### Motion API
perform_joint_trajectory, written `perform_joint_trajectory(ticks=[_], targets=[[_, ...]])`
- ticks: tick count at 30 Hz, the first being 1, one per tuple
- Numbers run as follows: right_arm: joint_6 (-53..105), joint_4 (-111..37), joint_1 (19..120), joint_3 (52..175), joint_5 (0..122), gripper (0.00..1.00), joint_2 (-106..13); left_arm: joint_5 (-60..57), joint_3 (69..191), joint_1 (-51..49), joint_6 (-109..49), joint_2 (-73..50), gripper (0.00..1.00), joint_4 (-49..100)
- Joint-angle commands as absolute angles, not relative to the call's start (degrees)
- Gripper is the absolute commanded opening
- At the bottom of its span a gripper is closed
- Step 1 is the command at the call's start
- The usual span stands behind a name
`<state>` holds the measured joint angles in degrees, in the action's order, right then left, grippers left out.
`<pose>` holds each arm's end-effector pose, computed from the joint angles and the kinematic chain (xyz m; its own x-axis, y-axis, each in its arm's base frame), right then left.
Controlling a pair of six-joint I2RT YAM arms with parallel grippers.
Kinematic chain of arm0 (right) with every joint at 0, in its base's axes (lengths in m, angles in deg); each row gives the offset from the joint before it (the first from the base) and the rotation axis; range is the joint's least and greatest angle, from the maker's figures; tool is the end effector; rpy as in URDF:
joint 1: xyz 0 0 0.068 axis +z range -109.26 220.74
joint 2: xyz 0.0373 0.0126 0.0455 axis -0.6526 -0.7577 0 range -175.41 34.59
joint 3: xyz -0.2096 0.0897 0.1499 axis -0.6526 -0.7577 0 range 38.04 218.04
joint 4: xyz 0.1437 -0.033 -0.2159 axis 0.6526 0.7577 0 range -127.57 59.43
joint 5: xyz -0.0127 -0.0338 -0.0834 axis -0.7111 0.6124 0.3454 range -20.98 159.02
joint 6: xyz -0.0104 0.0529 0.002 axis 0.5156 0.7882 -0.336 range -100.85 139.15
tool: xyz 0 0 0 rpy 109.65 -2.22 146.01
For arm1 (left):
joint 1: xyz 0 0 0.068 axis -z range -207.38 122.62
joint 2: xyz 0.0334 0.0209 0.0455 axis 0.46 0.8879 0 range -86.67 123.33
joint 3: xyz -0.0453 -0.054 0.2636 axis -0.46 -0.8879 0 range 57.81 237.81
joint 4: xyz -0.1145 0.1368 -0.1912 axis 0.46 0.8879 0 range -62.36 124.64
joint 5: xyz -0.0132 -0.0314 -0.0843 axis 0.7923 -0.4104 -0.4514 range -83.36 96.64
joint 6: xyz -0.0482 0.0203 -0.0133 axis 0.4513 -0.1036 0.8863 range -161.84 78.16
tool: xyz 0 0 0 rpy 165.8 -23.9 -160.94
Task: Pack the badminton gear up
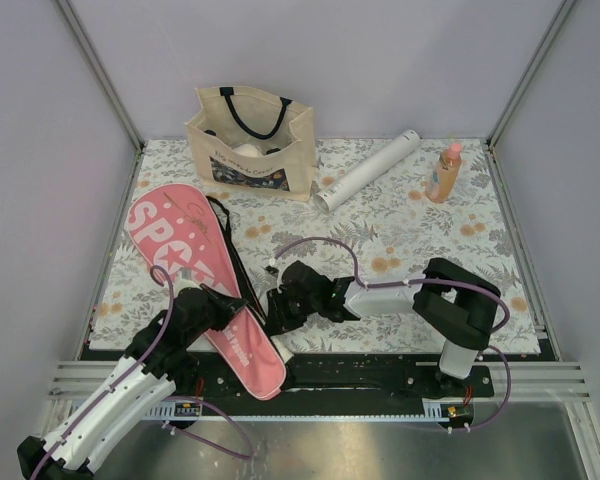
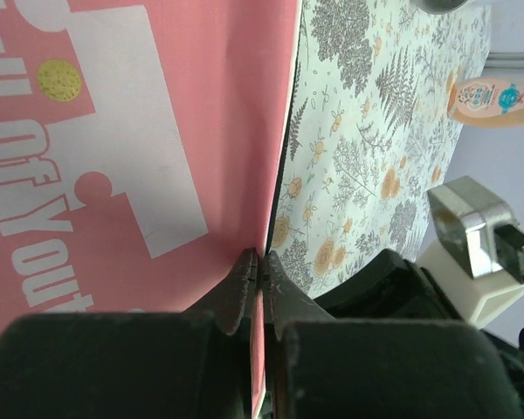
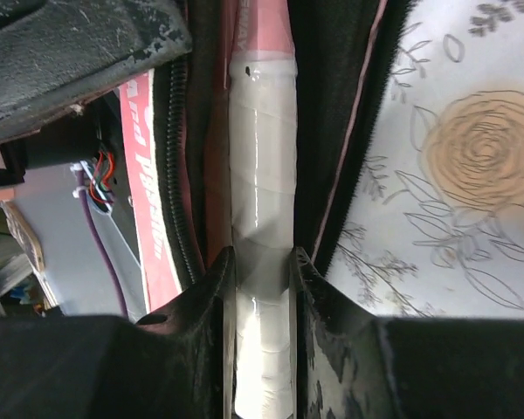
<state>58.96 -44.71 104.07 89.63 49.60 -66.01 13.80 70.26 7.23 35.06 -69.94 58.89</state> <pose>0.1487 0.3223 0.1556 -0.8408 -0.3288 -0.4300 -0.5410 0.5371 0.6471 0.0889 -0.0560 0.1674 -0.5761 -0.7766 -0.2550 -0.3569 0.5196 -0.7763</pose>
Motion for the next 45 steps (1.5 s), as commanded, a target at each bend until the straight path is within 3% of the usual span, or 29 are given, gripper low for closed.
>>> perform_joint_trajectory(ticks=[1, 10, 15, 17, 19, 24, 30, 33, 38, 45], targets=[[69.2, -59.0, 106.6, 89.7, 57.1, 0.11, -67.7, 11.9, 70.1, 7.3, 37.4, -69.9, 0.0, 52.9], [78.9, -68.0, 109.5, 85.1, 65.8, 0.18, -69.6, 12.2, 67.7, 7.3, 38.9, -68.8, 0.0, 48.2], [80.1, -68.7, 110.4, 85.6, 67.1, 0.33, -70.7, 12.8, 67.5, 7.3, 38.6, -66.9, 0.0, 47.8], [79.2, -67.6, 110.8, 85.3, 68.1, 0.4, -69.7, 12.8, 67.8, 7.3, 38.0, -66.5, 0.08, 48.0], [78.6, -66.1, 110.7, 84.5, 68.7, 0.49, -68.4, 13.2, 68.5, 7.3, 37.7, -66.1, 0.22, 49.1], [76.5, -63.2, 110.7, 81.5, 71.4, 0.58, -64.4, 14.8, 70.8, 7.2, 36.2, -65.8, 0.35, 52.1], [70.2, -56.4, 110.6, 81.7, 73.1, 0.64, -59.3, 17.4, 74.0, 7.3, 33.2, -65.1, 0.42, 54.2], [65.8, -53.5, 110.3, 85.1, 71.9, 0.75, -60.2, 21.3, 76.6, 7.3, 30.6, -64.3, 0.48, 56.3], [62.4, -52.0, 107.5, 90.1, 67.8, 0.77, -64.9, 28.6, 82.8, 7.3, 22.9, -60.3, 0.59, 60.1], [60.8, -52.9, 103.1, 97.3, 59.7, 0.8, -72.7, 33.9, 88.7, 7.0, 18.1, -50.2, 0.62, 62.9]])
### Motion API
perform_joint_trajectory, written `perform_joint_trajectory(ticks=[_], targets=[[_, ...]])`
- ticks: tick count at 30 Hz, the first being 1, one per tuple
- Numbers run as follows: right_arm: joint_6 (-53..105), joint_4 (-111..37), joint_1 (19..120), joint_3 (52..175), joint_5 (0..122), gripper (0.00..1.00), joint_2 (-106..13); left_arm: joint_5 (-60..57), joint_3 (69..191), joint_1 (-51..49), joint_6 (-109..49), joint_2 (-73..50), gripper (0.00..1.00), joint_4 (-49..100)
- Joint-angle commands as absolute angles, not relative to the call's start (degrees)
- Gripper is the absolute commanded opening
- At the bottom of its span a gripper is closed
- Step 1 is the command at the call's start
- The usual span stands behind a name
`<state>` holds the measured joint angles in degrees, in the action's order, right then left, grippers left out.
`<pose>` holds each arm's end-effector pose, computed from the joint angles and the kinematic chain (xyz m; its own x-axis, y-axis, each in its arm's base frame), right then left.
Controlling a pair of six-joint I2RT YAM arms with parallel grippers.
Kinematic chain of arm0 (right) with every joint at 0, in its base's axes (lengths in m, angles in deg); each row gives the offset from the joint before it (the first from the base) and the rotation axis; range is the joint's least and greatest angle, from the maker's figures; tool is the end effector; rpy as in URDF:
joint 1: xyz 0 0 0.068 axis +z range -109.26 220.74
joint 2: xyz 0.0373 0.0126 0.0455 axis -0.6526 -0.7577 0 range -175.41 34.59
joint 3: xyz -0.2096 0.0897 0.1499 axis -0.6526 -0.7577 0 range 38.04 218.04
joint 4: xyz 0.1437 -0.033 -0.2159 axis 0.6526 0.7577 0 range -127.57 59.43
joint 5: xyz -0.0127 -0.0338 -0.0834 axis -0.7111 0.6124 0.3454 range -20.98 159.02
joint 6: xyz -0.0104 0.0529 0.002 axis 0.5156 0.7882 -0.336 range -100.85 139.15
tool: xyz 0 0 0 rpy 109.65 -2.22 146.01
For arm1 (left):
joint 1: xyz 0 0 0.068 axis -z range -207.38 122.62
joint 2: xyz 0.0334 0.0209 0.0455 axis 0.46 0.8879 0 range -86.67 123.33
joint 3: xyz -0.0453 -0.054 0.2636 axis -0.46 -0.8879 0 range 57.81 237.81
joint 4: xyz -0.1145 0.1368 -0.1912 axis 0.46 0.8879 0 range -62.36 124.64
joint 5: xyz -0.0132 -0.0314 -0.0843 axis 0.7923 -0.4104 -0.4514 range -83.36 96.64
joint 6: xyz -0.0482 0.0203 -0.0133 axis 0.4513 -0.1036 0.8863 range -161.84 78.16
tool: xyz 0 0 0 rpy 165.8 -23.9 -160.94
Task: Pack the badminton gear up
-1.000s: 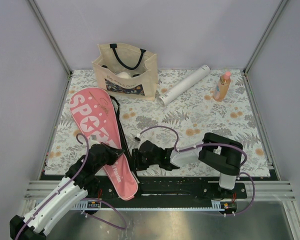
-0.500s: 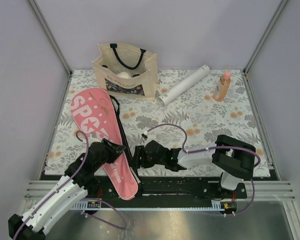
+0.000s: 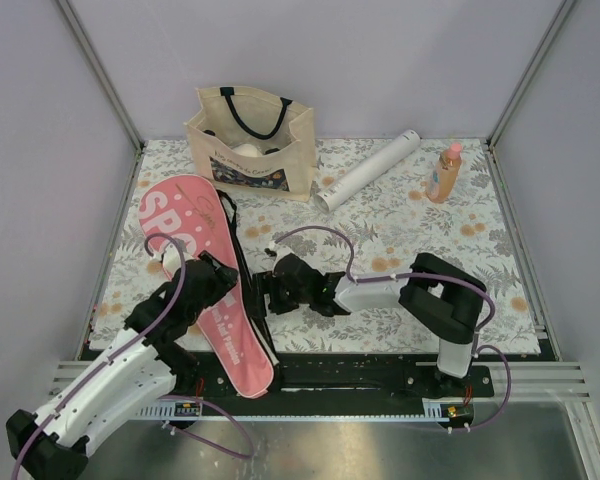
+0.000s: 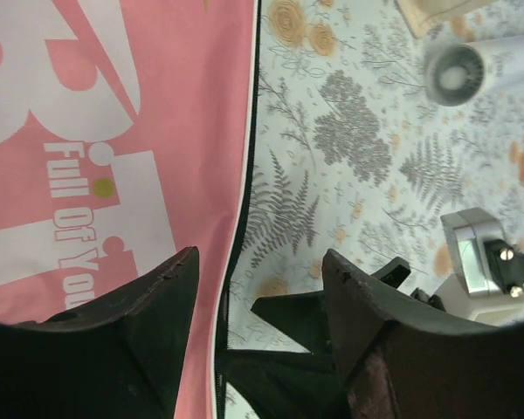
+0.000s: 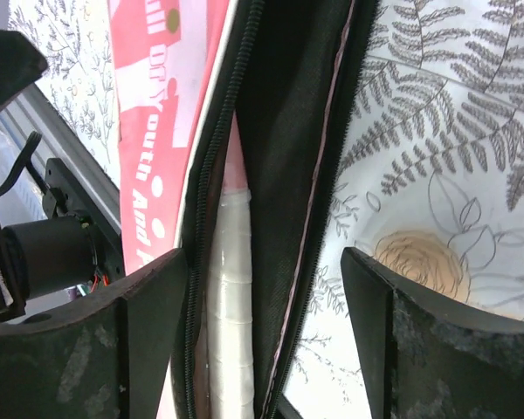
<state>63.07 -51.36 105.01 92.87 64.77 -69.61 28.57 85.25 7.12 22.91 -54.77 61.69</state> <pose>0.1622 0.3425 0.1589 -0.8232 -0.1150 -0.5560 -0.4908 0.6364 0.5951 0.1135 -0.0619 0.2271 -0.4763 -0.6907 -0.5441 -0.3426 0.7157 -0.6086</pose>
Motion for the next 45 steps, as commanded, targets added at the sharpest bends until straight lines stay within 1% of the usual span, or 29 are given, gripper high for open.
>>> perform_joint_trajectory(ticks=[1, 7, 9, 10, 13, 16, 22, 26, 29, 34, 38, 41, 42, 45], targets=[[60.6, -52.8, 102.7, 98.1, 58.9, 0.81, -73.6, 33.9, 89.0, 6.8, 18.0, -48.9, 0.62, 62.9], [61.9, -53.4, 101.1, 98.9, 56.9, 0.82, -74.1, 33.1, 89.0, 3.7, 18.0, -46.5, 0.61, 62.5], [62.8, -53.5, 100.2, 98.3, 55.1, 0.78, -72.3, 31.8, 89.3, 1.6, 17.1, -47.3, 0.61, 62.5], [63.1, -52.9, 100.1, 98.1, 54.7, 0.78, -71.6, 31.2, 89.7, 0.3, 16.4, -47.8, 0.61, 62.5], [62.9, -51.2, 100.1, 97.5, 56.6, 0.79, -67.5, 30.8, 91.3, -1.9, 13.7, -49.4, 0.62, 62.9], [62.5, -49.9, 100.1, 98.2, 57.9, 0.81, -66.7, 31.4, 93.3, -4.2, 10.9, -49.2, 0.62, 63.2], [61.4, -46.8, 100.1, 103.4, 57.0, 0.79, -72.6, 30.2, 94.6, -7.1, 10.5, -46.9, 0.64, 64.2], [59.8, -43.6, 100.2, 105.9, 60.1, 0.79, -76.1, 29.8, 92.6, -7.8, 12.5, -47.6, 0.64, 64.2], [59.1, -42.3, 100.5, 107.9, 59.6, 0.79, -79.0, 29.0, 91.4, -8.2, 12.8, -48.2, 0.64, 64.0], [59.0, -41.4, 101.5, 110.3, 58.0, 0.75, -83.3, 29.3, 90.8, -8.8, 13.2, -48.6, 0.65, 64.3], [60.2, -43.9, 101.7, 109.5, 55.7, 0.64, -84.6, 29.2, 91.5, -9.4, 13.1, -48.3, 0.65, 64.2], [60.5, -45.7, 101.6, 108.8, 54.5, 0.5, -84.5, 30.1, 92.3, -9.5, 13.1, -48.0, 0.65, 64.1], [60.5, -46.4, 101.6, 108.5, 54.2, 0.44, -84.4, 30.3, 92.8, -9.5, 13.4, -48.0, 0.65, 64.0], [60.0, -49.3, 101.5, 107.7, 51.7, 0.14, -83.8, 30.6, 94.3, -9.7, 14.1, -47.2, 0.64, 63.7]])
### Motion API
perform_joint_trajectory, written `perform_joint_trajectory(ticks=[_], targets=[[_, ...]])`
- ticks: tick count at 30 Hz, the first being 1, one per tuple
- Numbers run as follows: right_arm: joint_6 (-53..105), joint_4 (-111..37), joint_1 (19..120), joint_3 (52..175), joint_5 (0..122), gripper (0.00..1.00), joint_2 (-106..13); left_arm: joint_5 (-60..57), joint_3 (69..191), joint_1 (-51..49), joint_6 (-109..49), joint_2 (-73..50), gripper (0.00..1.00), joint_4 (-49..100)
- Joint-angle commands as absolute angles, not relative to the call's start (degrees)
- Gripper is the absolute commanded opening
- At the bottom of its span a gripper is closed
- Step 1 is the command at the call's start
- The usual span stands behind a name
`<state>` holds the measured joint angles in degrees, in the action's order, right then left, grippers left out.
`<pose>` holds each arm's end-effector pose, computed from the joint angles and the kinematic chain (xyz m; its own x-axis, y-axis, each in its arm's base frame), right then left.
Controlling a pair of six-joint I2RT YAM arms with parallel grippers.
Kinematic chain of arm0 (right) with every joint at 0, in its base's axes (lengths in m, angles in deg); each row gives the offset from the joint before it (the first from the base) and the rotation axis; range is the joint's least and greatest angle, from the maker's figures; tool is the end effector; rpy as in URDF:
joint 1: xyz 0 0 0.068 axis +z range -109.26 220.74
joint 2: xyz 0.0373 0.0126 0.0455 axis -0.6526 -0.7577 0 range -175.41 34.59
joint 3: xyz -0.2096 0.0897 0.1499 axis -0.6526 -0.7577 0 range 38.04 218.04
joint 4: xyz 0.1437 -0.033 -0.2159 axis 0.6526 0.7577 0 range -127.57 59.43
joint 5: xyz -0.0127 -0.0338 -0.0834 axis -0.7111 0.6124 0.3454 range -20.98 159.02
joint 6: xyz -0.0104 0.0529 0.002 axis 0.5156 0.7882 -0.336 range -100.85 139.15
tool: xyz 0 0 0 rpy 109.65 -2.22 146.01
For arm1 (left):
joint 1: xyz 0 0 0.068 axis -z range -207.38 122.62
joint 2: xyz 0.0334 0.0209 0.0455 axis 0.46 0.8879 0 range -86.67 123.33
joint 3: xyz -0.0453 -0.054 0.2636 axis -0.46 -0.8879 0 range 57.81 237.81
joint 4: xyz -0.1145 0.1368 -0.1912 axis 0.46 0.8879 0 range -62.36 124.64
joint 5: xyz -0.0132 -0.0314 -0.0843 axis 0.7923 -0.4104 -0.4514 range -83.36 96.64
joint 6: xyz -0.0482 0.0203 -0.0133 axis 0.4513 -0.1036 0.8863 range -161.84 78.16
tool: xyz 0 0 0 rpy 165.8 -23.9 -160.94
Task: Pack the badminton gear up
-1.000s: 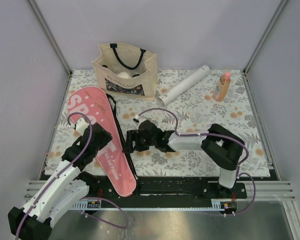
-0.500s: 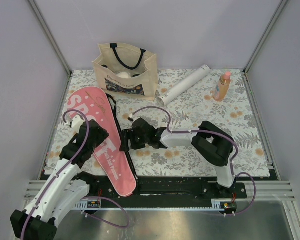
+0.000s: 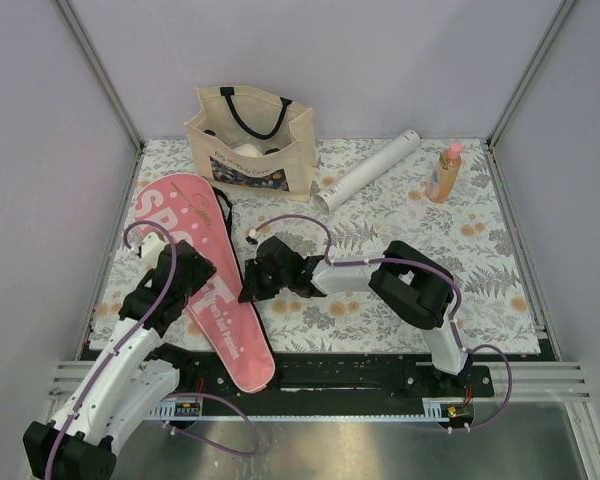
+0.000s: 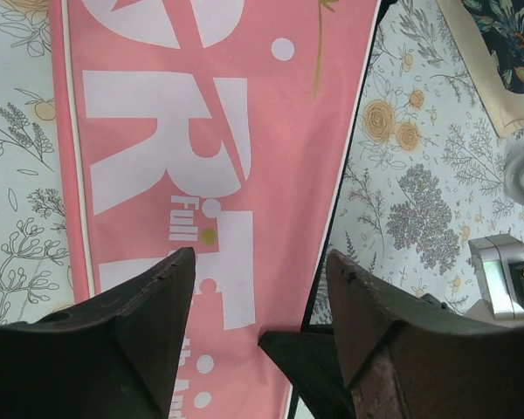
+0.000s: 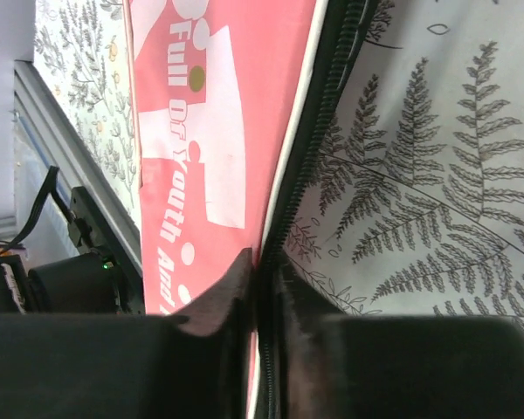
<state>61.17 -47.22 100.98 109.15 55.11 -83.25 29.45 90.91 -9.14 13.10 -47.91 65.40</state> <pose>0.2118 0.3876 0.1442 -0.8501 -0.1778 -0.4957 -0.4965 0.5847 0.6416 0.1387 -0.0312 0.2408 -0.3923 -0.6652 -0.6353 -0.5221 0.7297 -0.4415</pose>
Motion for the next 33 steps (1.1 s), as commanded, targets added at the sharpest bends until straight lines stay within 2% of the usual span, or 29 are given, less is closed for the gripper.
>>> perform_joint_trajectory(ticks=[1, 5, 10, 15, 19, 23, 26, 29, 33], targets=[[58.9, -49.8, 101.2, 107.7, 50.3, 0.01, -83.5, 30.7, 94.9, -9.7, 14.6, -46.9, 0.64, 63.7], [51.7, -45.6, 99.4, 107.6, 47.2, 0.0, -79.4, 31.2, 98.2, -10.0, 15.8, -45.2, 0.64, 63.6], [33.2, -26.6, 98.6, 110.5, 53.9, 0.0, -67.9, 31.9, 103.7, -10.3, 16.3, -43.6, 0.65, 64.2], [20.1, -12.8, 98.6, 111.7, 64.9, 0.0, -59.4, 33.7, 110.0, -10.6, 16.5, -42.9, 0.65, 65.1], [9.5, -8.8, 100.1, 109.2, 78.9, 0.0, -53.1, 35.8, 114.4, -11.2, 16.2, -41.8, 0.66, 66.2], [-4.0, -16.5, 105.2, 101.2, 97.9, 0.0, -46.4, 38.5, 119.6, -13.3, 17.5, -39.7, 0.67, 70.2], [-5.8, -17.9, 105.9, 98.5, 104.5, 0.0, -44.5, 37.0, 122.2, -15.2, 18.3, -38.1, 0.68, 71.8], [-11.7, -28.4, 108.2, 90.2, 112.4, 0.0, -41.7, 35.6, 123.6, -17.4, 18.1, -36.6, 0.7, 72.5], [-14.4, -36.9, 109.8, 83.5, 115.7, 0.0, -39.3, 33.6, 125.1, -21.6, 16.5, -34.8, 0.71, 72.3]])
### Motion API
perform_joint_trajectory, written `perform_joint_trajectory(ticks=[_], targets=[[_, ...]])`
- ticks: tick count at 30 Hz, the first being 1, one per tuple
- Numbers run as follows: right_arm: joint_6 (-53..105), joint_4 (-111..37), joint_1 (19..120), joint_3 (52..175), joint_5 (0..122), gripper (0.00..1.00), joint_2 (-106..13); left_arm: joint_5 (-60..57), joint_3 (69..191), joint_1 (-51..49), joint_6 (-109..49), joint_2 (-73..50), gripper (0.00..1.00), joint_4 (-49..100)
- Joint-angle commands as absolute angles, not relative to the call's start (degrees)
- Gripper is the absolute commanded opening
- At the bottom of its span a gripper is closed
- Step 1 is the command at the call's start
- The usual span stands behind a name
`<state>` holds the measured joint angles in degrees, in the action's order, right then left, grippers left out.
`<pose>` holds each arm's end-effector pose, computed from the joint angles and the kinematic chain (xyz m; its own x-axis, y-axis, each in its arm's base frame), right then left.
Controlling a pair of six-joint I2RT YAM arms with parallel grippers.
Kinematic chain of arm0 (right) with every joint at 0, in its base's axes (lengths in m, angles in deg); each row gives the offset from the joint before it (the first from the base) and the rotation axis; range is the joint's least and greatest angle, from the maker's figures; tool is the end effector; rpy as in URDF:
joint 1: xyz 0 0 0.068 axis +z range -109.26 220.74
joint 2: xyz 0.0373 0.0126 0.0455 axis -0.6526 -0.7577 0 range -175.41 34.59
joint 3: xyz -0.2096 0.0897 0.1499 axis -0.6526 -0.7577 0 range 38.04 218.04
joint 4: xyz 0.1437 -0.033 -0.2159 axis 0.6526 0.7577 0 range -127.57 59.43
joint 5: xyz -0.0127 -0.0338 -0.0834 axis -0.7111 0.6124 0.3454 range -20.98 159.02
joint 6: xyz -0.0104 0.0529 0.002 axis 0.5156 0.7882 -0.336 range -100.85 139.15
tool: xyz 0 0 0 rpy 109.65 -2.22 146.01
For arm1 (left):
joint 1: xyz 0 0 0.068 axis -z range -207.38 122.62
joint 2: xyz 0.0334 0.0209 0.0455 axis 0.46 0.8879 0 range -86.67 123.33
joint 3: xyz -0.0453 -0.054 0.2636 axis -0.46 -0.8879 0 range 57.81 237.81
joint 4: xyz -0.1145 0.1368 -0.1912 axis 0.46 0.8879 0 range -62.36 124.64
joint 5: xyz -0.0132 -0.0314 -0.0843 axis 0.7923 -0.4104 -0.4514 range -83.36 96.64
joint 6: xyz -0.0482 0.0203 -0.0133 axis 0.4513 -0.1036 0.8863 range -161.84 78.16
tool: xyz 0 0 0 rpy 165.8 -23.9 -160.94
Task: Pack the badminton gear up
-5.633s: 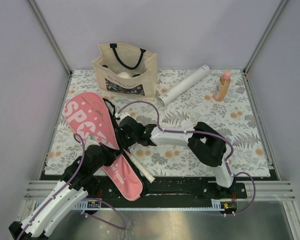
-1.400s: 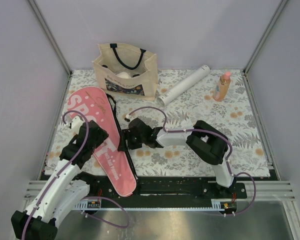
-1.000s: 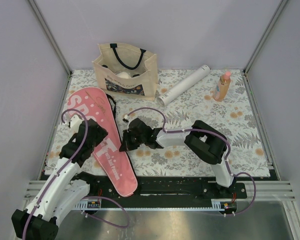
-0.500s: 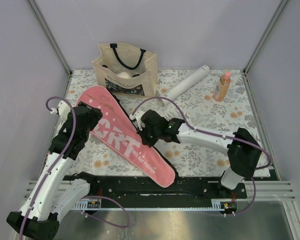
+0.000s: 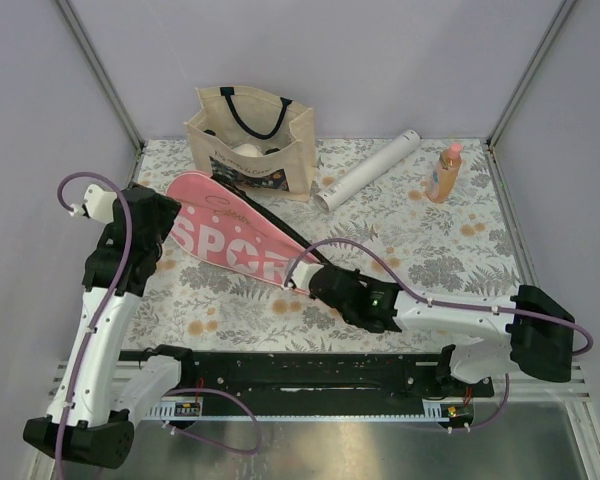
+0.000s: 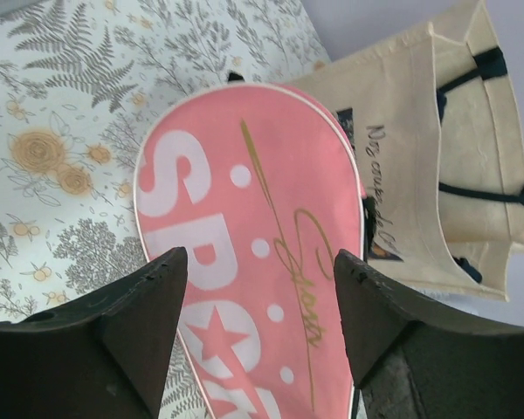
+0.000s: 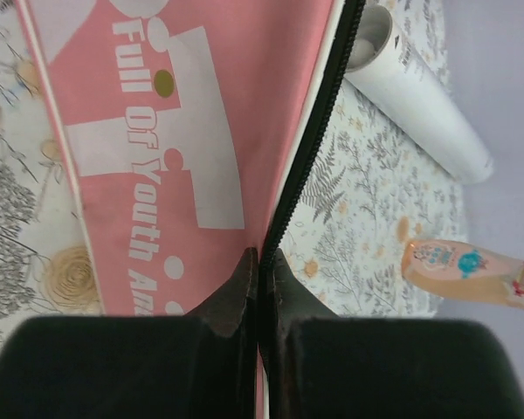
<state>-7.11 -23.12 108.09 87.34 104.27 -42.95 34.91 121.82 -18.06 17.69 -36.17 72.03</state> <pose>0.1281 0.2533 0.2384 0.0272 -0.8736 -0.4860 -0.6449 0.3561 -0.6762 0.1673 -0.0104 0.3787 -0.0341 -0.7637 -0.6447 -0.5675 0.5458 -0.6165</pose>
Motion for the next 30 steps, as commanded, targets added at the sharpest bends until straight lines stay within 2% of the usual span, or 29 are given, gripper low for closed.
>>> perform_joint_trajectory(ticks=[1, 7, 13, 21, 24, 30], targets=[[-15.2, -39.7, 110.3, 82.0, 117.1, 0.0, -39.1, 33.2, 125.1, -22.5, 16.3, -34.5, 0.71, 71.5], [-20.0, -54.1, 114.0, 74.0, 121.1, 0.0, -36.6, 19.6, 125.4, -30.4, 16.6, -31.2, 0.71, 68.7], [-22.8, -62.3, 116.8, 69.0, 123.1, 0.0, -35.1, 15.1, 125.4, -31.2, 18.1, -28.8, 0.71, 66.1], [-23.9, -64.9, 119.3, 67.5, 125.1, 0.0, -35.8, 16.6, 124.4, -32.0, 18.8, -26.7, 0.71, 70.5], [-23.1, -65.2, 119.8, 67.2, 125.4, 0.0, -36.1, 20.2, 122.9, -32.2, 16.9, -26.9, 0.69, 70.0], [-20.6, -65.3, 120.1, 65.7, 125.1, 0.0, -34.9, 19.2, 120.6, -33.6, 15.0, -27.8, 0.62, 69.1]])
